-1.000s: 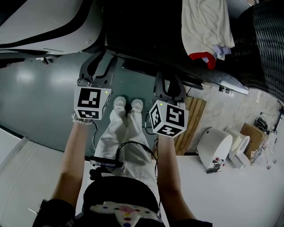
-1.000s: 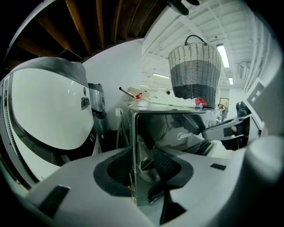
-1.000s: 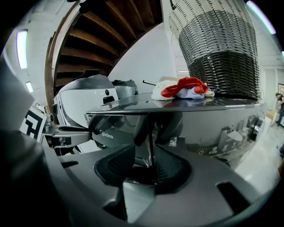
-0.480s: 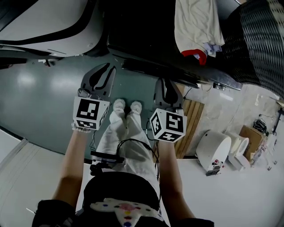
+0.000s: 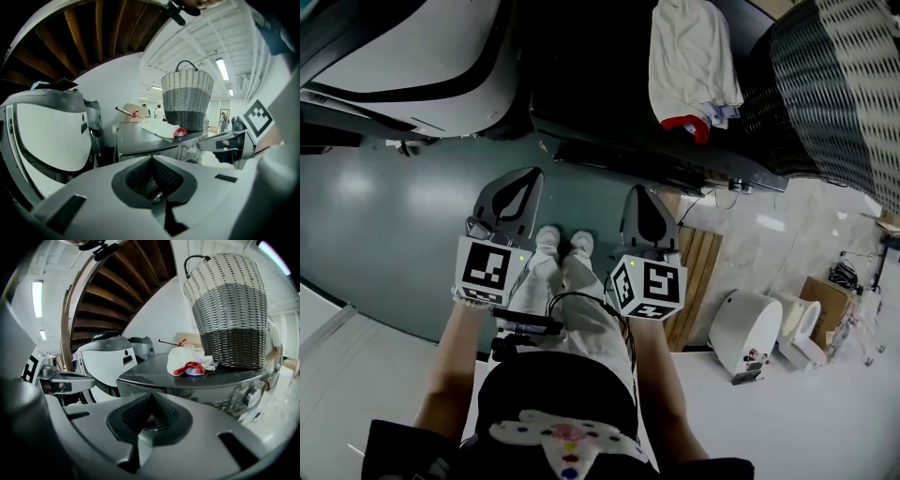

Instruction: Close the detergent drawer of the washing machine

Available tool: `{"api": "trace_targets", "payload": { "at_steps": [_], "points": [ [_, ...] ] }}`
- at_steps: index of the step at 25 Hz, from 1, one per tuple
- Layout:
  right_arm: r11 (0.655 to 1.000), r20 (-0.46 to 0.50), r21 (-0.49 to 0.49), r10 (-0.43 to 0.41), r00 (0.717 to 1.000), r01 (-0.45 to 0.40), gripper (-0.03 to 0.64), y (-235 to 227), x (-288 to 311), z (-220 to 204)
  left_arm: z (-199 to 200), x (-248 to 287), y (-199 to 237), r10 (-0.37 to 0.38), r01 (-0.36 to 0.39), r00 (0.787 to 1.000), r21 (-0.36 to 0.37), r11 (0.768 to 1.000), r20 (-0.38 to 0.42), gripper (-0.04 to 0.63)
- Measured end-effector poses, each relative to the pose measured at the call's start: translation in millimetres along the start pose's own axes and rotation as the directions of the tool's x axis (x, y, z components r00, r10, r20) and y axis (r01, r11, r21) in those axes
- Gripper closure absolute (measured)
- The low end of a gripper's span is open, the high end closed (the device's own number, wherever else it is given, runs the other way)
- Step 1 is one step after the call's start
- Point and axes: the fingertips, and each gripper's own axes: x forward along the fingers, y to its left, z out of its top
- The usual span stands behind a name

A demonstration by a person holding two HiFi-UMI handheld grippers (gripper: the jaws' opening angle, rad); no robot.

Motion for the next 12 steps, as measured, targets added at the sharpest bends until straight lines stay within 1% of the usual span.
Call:
{"api": "trace_targets", "payload": {
  "at_steps": [3,9,12],
  "points": [
    [1.0,0.027,0.011,0.008,1.0,-0.009,0.612,2,-9,15,19,-11,-4,0.0,0.0,1.0,0.021,1.0,0.025,0.584],
    [1.0,0.088,-0.014,0.028,0.996,-0.027,0.612,8,-29,47,52,-32,-9,-0.006,0.005,0.997,0.014,1.0,0.082,0.584],
    [0.998,0.108,-0.047,0.051,0.993,-0.046,0.612,10,-40,63,62,-39,-13,-0.006,0.005,0.997,0.019,1.0,0.072,0.584]
  ]
}}
